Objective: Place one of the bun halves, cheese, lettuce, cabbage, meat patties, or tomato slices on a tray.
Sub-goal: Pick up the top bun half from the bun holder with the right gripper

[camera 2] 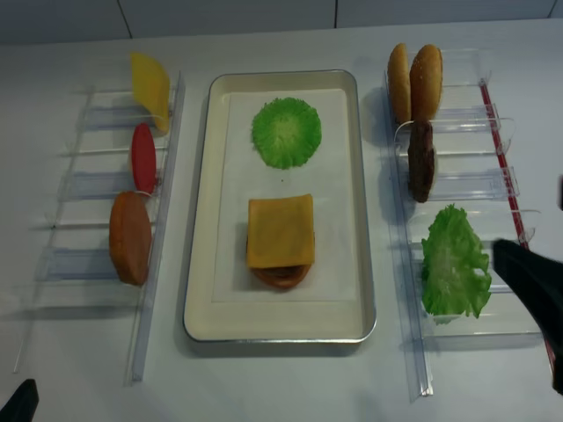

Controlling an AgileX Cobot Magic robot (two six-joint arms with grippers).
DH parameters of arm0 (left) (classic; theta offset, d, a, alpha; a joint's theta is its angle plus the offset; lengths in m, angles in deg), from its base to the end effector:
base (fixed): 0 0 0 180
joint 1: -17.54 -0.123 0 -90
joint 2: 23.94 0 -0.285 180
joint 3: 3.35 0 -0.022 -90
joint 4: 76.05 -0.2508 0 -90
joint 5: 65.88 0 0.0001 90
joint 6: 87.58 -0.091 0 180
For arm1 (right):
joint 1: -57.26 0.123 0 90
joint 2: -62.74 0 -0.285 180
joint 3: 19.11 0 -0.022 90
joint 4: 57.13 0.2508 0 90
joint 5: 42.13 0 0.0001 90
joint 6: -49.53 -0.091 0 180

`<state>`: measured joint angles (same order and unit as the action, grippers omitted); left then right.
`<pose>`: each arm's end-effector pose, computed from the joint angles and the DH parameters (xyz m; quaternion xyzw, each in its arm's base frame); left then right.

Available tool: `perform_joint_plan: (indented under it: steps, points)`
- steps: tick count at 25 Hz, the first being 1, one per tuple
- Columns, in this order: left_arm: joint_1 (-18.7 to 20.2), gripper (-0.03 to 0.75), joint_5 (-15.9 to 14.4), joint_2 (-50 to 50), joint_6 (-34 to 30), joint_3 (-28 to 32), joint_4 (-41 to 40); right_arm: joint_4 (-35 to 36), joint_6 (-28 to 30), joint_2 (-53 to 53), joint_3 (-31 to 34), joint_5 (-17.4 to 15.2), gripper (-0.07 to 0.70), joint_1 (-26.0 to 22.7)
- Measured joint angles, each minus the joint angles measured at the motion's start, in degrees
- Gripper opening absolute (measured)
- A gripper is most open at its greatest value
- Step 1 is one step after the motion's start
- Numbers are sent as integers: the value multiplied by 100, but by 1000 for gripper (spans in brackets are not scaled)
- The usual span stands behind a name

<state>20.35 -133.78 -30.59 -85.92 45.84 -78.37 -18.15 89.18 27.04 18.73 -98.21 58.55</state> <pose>-0.0121 0.0040 0.2645 0.0067 0.8817 0.0017 0.4718 0.0670 0.0491 0.3395 -0.2509 0.8169 0.1797 0.4873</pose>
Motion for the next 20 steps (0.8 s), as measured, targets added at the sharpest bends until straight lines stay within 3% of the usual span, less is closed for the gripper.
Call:
perform_joint_plan:
  steps: [5,13,17,20]
  points:
    - [0,493,0,0,0,0,0,816,905,-1150,-381,26,556,0]
    - [0,493,0,0,0,0,0,918,1253,-2407,-1155,-143,556,44]
    - [0,493,9,0,0,0,0,905,1269,-2975,-1484,-93,556,629]
    - [0,493,9,0,0,0,0,467,1044,-3398,-1707,390,556,1436]
